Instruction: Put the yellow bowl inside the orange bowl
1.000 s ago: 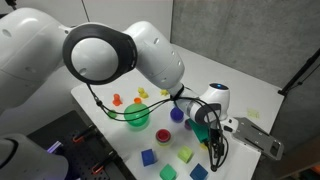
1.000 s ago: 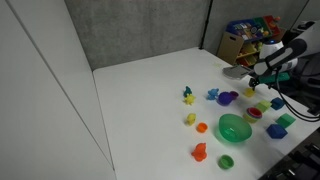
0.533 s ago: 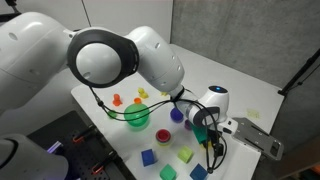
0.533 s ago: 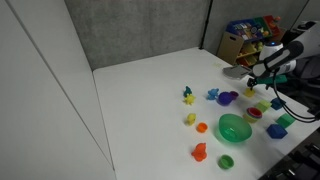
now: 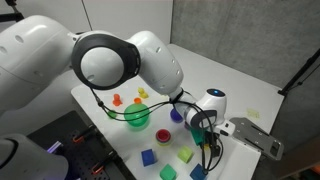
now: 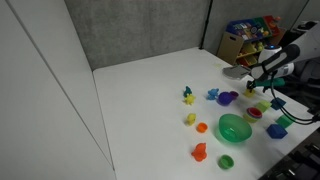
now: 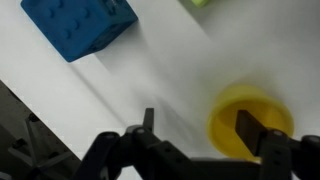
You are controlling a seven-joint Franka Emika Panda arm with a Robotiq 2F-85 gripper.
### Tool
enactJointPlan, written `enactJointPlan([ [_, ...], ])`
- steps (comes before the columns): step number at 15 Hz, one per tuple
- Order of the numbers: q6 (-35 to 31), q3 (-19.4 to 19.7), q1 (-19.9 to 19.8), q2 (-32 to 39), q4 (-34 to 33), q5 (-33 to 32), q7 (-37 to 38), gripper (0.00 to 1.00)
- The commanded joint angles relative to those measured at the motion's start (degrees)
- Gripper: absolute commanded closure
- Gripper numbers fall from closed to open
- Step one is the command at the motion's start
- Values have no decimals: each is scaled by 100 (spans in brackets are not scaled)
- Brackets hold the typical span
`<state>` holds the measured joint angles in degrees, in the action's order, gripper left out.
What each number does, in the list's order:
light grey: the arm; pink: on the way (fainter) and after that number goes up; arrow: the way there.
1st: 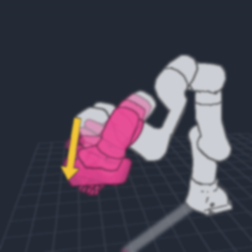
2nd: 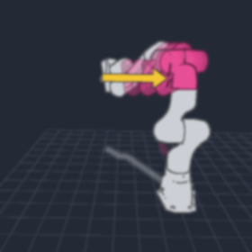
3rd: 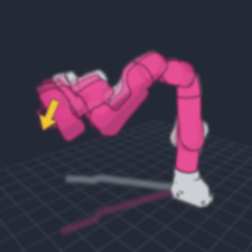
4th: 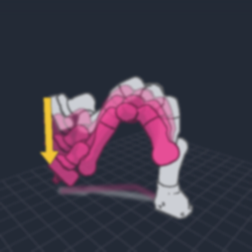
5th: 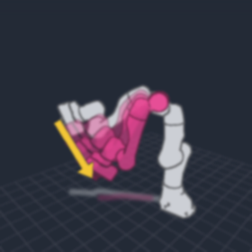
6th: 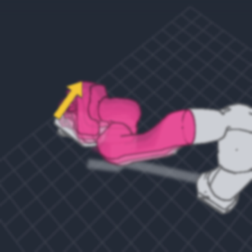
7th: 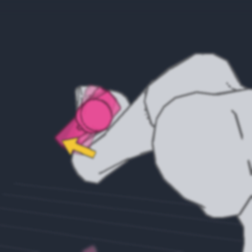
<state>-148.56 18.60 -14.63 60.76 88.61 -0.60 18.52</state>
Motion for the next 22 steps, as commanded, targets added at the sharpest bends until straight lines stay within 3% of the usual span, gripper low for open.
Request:
enactJointPlan([
  [1,-70,56,86,138,-116,111,112,47],
  [7,-54,107,242,-28,59,115,235,95],
  [9,-29,159,290,-214,231,113,269,99],
  [10,-40,218,335,-358,365,97,291,95],
  [11,-37,248,361,-486,487,86,288,98],
  [14,-200,304,417,-916,1072,49,188,95],
  [22,-776,-18,406,-2005,2655,122,-251,95],
])
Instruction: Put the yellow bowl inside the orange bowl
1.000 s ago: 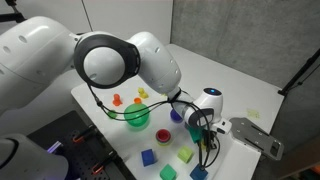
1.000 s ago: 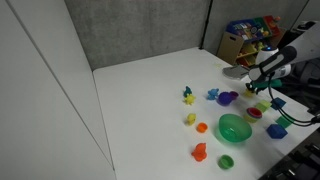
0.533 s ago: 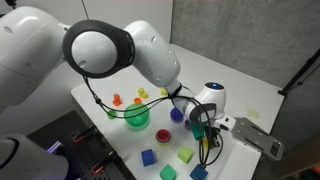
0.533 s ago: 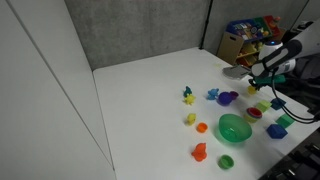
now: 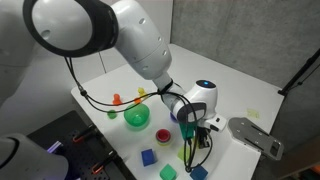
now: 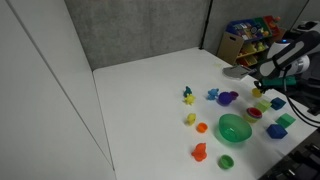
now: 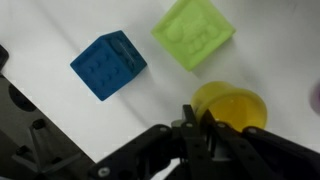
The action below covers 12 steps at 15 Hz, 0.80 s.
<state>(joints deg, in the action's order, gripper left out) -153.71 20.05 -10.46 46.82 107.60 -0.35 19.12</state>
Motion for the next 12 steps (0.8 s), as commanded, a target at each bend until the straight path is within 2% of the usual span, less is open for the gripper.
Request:
enactJointPlan([
  [1,-358,-245,-22,-801,1010,103,-414,95],
  [7,-540,-644,-96,-1786,2241,122,-986,95],
  [12,-501,-875,-172,-2430,2979,187,-1366,96],
])
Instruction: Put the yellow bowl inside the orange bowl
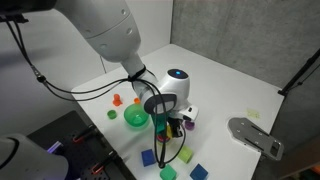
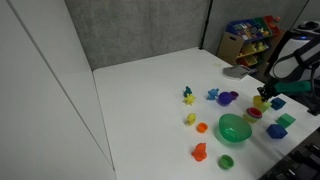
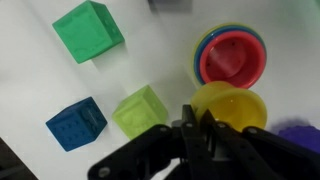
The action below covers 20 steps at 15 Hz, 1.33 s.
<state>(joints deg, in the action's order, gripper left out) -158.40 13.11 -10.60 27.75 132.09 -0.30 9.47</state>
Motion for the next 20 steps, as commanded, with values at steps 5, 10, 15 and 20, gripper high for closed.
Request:
enactJointPlan([
  [5,-272,-395,-232,-547,802,363,-697,95],
  [10,-587,-530,-241,-348,775,433,-740,95],
  [15,-869,-555,-261,-89,671,447,-692,95],
  [20,-964,-563,-336,144,536,467,-672,95],
])
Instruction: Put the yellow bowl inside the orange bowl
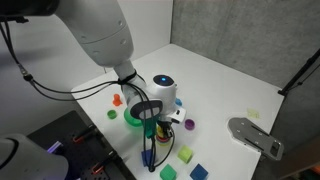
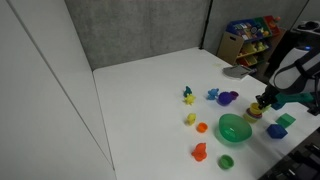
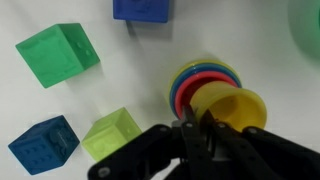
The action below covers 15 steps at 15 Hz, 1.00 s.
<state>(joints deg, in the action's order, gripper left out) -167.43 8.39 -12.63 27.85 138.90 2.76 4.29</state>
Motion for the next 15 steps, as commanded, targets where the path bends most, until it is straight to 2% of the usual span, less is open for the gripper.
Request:
enactJointPlan([
  [1,-43,-101,-159,156,-171,173,-151,65],
  [2,-30,-100,-170,172,-191,174,-146,64],
  [3,-11,-110,-194,180,-219,181,-151,58],
  [10,312,-78,-188,-51,-343,149,-146,3],
  [11,357,-125,-229,-73,-371,190,-161,0],
  [15,572,-416,-370,-148,-485,480,-234,0],
])
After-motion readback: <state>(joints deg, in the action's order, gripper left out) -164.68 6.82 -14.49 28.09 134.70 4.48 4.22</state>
